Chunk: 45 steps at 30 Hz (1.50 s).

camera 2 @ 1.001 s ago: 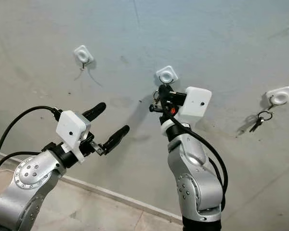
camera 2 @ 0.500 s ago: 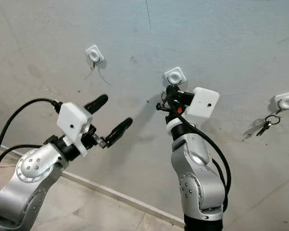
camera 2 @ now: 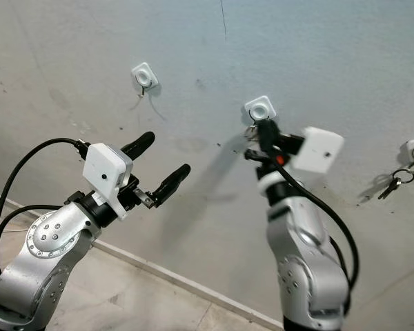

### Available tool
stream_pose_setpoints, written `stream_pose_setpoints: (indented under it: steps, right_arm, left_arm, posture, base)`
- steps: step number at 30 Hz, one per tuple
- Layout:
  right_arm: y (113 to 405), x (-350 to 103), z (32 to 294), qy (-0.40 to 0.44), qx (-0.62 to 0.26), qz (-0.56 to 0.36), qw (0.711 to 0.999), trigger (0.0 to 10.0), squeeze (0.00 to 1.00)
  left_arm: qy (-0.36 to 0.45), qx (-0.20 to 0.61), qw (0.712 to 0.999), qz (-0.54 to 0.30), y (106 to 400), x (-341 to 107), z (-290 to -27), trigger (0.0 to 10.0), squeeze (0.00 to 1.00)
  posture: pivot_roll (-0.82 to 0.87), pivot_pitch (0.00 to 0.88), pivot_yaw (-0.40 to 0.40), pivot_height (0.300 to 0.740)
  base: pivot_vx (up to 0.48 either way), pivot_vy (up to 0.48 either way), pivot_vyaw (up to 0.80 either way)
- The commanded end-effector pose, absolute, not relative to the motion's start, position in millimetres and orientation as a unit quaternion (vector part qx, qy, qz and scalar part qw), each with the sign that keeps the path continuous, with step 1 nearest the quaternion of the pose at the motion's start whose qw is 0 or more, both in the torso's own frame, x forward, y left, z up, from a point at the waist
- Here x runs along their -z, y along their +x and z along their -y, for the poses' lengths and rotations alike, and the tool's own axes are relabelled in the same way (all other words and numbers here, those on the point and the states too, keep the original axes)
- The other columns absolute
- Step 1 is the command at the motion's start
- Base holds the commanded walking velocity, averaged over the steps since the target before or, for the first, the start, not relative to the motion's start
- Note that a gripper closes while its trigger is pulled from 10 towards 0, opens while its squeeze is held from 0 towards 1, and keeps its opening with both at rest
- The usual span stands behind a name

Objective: Hang keys on a hook

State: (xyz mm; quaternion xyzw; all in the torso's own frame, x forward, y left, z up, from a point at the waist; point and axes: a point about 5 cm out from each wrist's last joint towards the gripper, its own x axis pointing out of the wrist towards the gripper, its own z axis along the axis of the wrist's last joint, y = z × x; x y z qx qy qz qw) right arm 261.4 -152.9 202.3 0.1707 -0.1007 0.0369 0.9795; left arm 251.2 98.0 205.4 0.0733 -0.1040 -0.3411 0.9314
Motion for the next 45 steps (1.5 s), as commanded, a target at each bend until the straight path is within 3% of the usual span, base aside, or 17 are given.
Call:
stream_pose_setpoints:
  steps: [1, 45]
  right_arm:
    - [258, -207, 154, 0.167, -0.042, 0.110, 0.979, 10.0, 0.00]
    - [267, -222, 124, 0.262, -0.064, 0.107, 0.957, 10.0, 0.00]
  left_arm:
    - [0.076, 0.340, 0.932, 0.101, 252, -205, -98, 10.0, 0.00]
    - [0.071, 0.344, 0.931, 0.100, 251, -204, -96, 10.0, 0.00]
  posture:
    - [0.17, 0.000, -0.041, 0.740]
    - [0.18, 0.000, -0.048, 0.740]
  base:
    - [0.000, 0.000, 0.00]
    - [0.000, 0.000, 0.00]
